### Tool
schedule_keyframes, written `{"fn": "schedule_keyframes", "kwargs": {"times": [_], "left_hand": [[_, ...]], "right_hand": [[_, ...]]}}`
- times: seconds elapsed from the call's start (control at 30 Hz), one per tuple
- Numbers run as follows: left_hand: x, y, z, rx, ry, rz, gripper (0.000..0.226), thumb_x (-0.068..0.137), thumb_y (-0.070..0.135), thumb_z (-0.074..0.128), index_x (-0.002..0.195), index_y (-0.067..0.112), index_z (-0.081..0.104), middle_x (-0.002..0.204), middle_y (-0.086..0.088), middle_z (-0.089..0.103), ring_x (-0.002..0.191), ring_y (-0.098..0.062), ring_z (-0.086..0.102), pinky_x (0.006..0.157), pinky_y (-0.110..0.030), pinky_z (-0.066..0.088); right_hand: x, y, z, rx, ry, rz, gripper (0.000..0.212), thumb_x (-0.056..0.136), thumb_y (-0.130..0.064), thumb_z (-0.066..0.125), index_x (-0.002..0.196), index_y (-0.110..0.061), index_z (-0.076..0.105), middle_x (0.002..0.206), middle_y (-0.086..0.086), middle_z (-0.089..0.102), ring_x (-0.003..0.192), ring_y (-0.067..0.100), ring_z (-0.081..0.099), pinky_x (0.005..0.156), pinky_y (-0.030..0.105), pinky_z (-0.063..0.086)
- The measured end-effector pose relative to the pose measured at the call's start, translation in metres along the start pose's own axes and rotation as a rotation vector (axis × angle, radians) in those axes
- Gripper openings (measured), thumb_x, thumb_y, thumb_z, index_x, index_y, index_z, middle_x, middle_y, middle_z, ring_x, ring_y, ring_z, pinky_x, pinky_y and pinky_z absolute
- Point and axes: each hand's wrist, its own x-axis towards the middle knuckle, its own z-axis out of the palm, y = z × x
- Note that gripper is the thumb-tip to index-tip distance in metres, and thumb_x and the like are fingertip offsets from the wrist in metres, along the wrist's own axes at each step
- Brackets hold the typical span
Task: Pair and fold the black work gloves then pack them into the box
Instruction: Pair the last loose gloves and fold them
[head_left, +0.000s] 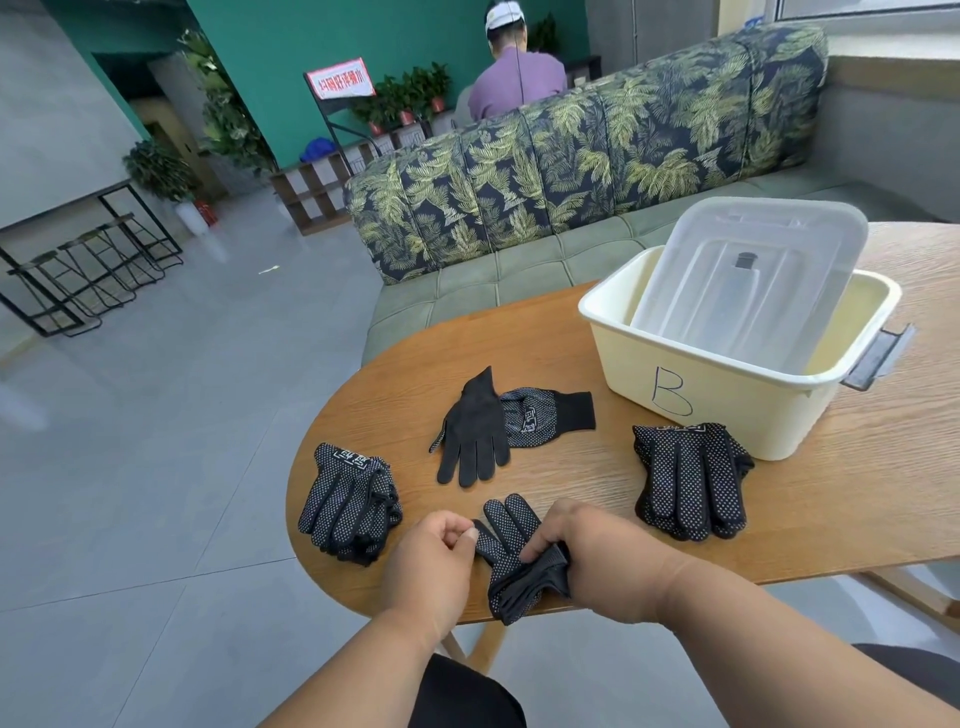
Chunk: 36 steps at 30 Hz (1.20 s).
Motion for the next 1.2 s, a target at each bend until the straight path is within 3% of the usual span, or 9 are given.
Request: {"fn": "schedule_keyframes", "kwargs": {"times": [0.13,0.37,0.57,0.77,0.83,0.93,1.03,1.1,1.2], "left_hand": [[0.002,0.000,-0.001,0.120,0.036,0.048,0.012,0.100,0.041,0.061,0.108,0.034,0.065,0.093,0.016,0.061,0.085,-0.001,0.058,0.071,-0.022,0.045],[0.004,0.002,-0.002,0.098,0.000,0.030,0.016,0.099,0.039,0.064,0.087,0.030,0.067,0.083,0.012,0.066,0.078,-0.002,0.061,0.070,-0.028,0.052],[0.003,0.001,0.000,0.094,0.114,0.104,0.018,0.095,0.039,0.067,0.079,0.033,0.067,0.087,0.011,0.060,0.079,-0.004,0.058,0.072,-0.032,0.054],[0.008,0.001,0.000,0.056,0.067,0.108,0.004,0.094,0.039,0.069,0.097,0.037,0.069,0.095,0.015,0.062,0.086,0.002,0.058,0.078,-0.028,0.054],[0.008,0.000,0.000,0.053,0.071,0.122,0.015,0.094,0.039,0.070,0.109,0.035,0.068,0.101,0.018,0.059,0.091,0.001,0.059,0.081,-0.026,0.053],[0.001,0.001,-0.002,0.109,0.095,0.244,0.013,0.096,0.036,0.067,0.109,0.038,0.068,0.106,0.024,0.057,0.100,-0.001,0.058,0.090,-0.029,0.054],[-0.016,-0.001,-0.006,0.005,-0.087,0.339,0.020,0.097,0.030,0.060,0.109,0.043,0.069,0.108,0.026,0.063,0.110,0.003,0.058,0.097,-0.025,0.050],[-0.029,-0.005,-0.011,-0.133,-0.252,0.351,0.032,0.092,0.033,0.052,0.118,0.045,0.066,0.113,0.026,0.064,0.119,0.001,0.057,0.103,-0.025,0.047],[-0.042,-0.016,-0.017,-0.247,-0.357,0.382,0.050,0.086,0.033,0.044,0.132,0.042,0.060,0.126,0.028,0.058,0.133,-0.006,0.050,0.108,-0.026,0.040]], "right_hand": [[0.000,-0.002,0.000,-0.014,0.004,-0.001,0.031,0.088,-0.021,0.079,0.115,-0.038,0.078,0.123,-0.010,0.055,0.105,0.015,0.064,0.096,0.023,0.052],[0.004,-0.001,0.001,-0.014,0.004,0.024,0.033,0.086,-0.026,0.083,0.114,-0.040,0.077,0.124,-0.012,0.051,0.106,0.015,0.063,0.099,0.026,0.052],[0.005,0.000,0.003,-0.020,0.000,0.044,0.034,0.086,-0.022,0.081,0.115,-0.041,0.077,0.123,-0.013,0.052,0.106,0.015,0.063,0.098,0.028,0.053],[0.007,-0.005,-0.001,-0.052,-0.043,0.060,0.037,0.087,-0.023,0.082,0.120,-0.039,0.076,0.131,-0.008,0.051,0.111,0.019,0.064,0.103,0.031,0.052],[0.007,-0.006,-0.003,-0.056,-0.052,0.066,0.039,0.087,-0.024,0.083,0.122,-0.037,0.075,0.133,-0.008,0.051,0.113,0.020,0.063,0.104,0.031,0.051],[0.004,-0.005,-0.003,-0.043,-0.040,0.030,0.037,0.089,-0.021,0.080,0.122,-0.037,0.076,0.130,-0.008,0.051,0.112,0.020,0.063,0.102,0.029,0.051],[0.001,-0.001,0.000,-0.014,-0.002,-0.008,0.035,0.090,-0.016,0.073,0.118,-0.038,0.076,0.124,-0.009,0.052,0.108,0.017,0.062,0.097,0.026,0.051],[0.001,0.001,0.002,0.004,0.018,-0.012,0.033,0.090,-0.017,0.070,0.115,-0.038,0.077,0.120,-0.009,0.054,0.105,0.017,0.061,0.095,0.028,0.052],[0.004,0.002,0.005,0.019,0.053,-0.016,0.027,0.087,-0.027,0.065,0.110,-0.035,0.078,0.115,-0.008,0.057,0.100,0.019,0.063,0.092,0.034,0.054]]}}
